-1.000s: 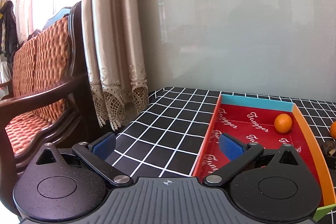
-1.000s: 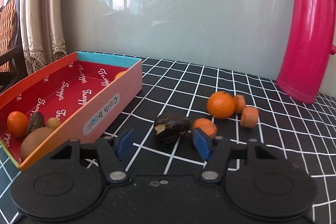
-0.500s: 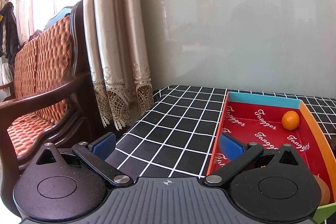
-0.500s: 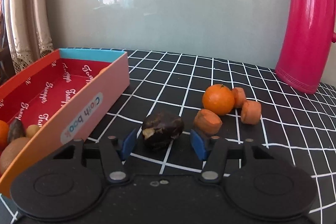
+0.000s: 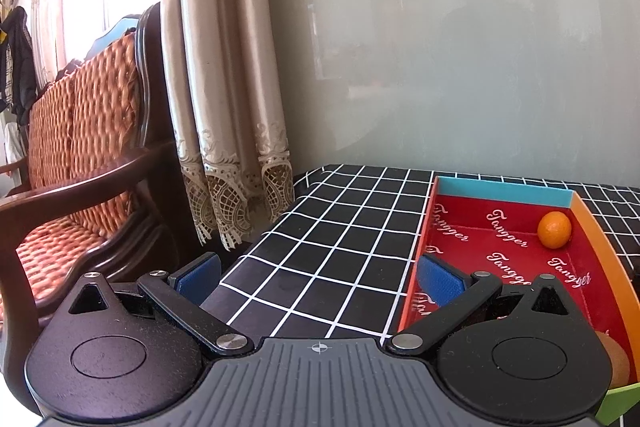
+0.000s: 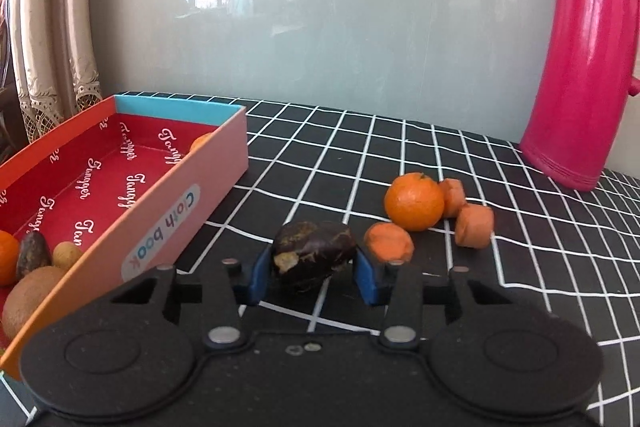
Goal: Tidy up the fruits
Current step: 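Carry the dark brown fruit into the red box and open the right tool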
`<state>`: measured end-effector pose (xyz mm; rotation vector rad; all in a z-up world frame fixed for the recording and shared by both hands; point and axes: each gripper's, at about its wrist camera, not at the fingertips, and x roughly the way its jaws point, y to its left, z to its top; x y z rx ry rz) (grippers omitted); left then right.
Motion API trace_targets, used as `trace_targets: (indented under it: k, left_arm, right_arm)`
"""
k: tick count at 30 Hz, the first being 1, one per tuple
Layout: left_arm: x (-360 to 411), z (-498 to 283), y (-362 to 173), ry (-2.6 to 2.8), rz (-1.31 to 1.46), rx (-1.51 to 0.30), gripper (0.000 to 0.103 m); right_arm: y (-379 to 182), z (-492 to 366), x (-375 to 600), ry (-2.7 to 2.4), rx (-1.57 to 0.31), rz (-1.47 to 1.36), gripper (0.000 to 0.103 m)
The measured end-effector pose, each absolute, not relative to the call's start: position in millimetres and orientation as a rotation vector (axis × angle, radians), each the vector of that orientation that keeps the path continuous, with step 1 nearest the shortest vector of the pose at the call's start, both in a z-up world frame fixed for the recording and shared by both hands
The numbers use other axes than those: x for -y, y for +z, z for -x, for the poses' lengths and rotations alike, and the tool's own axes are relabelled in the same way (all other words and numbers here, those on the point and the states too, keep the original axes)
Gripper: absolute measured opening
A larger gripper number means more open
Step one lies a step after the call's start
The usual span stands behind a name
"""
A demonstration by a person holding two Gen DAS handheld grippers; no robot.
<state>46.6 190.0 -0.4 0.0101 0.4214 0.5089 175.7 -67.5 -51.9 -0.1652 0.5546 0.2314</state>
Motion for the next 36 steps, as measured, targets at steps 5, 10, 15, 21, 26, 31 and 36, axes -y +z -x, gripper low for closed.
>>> trace_targets:
  k: [5, 10, 15, 21, 26, 31, 36]
  left_arm:
    - [-184, -47, 1, 0.501, -0.009, -0.413, 0.103]
    - [-181, -44, 2, 0.504, -0.021, -0.412, 0.103]
    - [-188, -40, 4, 0.523, -0.016, -0.399, 0.103]
    - [-205, -36, 1, 0.553, -0.007, -0.411, 0.103]
    - [-215, -32, -2, 0.563, -0.003, -0.418, 0.103]
    - [-222, -30, -3, 0.573, -0.002, -0.420, 0.103]
    - [-232, -28, -5, 0.589, 0.006, -0.426, 0.103]
  right_arm:
    - [-39, -166, 71, 0.229, -0.528, 0.173, 0.043]
    - [-27, -157, 71, 0.235, -0.499, 0.176, 0.043]
    - [-18, -151, 66, 0.246, -0.469, 0.163, 0.043]
    - [-12, -143, 45, 0.305, -0.413, 0.145, 0.043]
    - [-12, -137, 22, 0.370, -0.385, 0.142, 0.043]
    - [-17, -133, -3, 0.418, -0.384, 0.154, 0.043]
    - [-25, -131, -23, 0.441, -0.396, 0.182, 0.043]
